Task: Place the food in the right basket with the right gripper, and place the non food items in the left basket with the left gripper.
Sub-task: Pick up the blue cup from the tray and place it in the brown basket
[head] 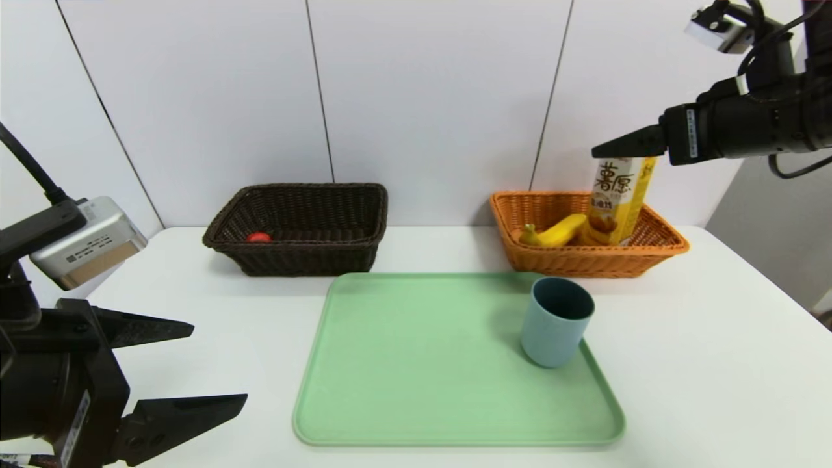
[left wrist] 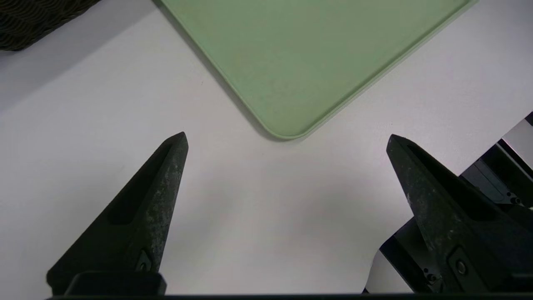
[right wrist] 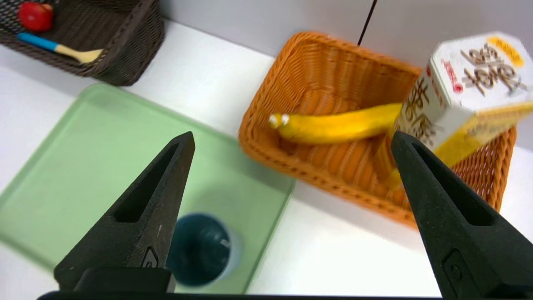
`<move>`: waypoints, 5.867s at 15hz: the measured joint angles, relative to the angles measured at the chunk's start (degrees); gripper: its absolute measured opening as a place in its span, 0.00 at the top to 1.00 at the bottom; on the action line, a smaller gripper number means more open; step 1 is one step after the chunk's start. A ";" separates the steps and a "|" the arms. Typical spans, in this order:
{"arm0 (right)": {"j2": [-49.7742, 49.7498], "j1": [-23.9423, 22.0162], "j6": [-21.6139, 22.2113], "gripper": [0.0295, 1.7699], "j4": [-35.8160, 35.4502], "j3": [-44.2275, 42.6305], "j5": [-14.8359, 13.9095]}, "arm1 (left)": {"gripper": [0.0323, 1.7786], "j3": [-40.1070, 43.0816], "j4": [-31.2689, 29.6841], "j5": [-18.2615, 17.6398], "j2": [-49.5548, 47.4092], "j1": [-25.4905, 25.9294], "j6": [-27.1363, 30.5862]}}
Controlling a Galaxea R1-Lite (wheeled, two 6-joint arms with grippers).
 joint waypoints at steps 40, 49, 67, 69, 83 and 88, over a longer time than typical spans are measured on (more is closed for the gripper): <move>-36.56 -7.23 5.46 0.04 5.61 28.34 2.90 | 0.05 -0.65 -74.91 -14.56 53.30 -17.91 1.54; -36.54 -7.83 5.38 0.04 5.27 28.67 2.86 | 0.05 -12.41 -74.34 -14.28 61.55 -21.22 -0.39; -36.80 -8.19 5.40 0.04 5.41 29.64 3.00 | 0.37 -24.70 -71.28 -9.31 69.86 -22.35 -1.73; -36.80 -8.24 5.40 0.04 5.35 29.64 2.97 | 0.37 -24.73 -71.30 -8.90 69.51 -22.19 -2.32; -38.24 -7.94 5.35 0.04 3.58 33.61 3.64 | 0.37 -21.53 -48.42 -5.21 41.97 -1.51 -2.68; -38.29 -7.42 5.24 0.04 2.02 34.45 3.56 | 0.37 -22.08 -47.79 -5.18 41.92 9.85 -3.04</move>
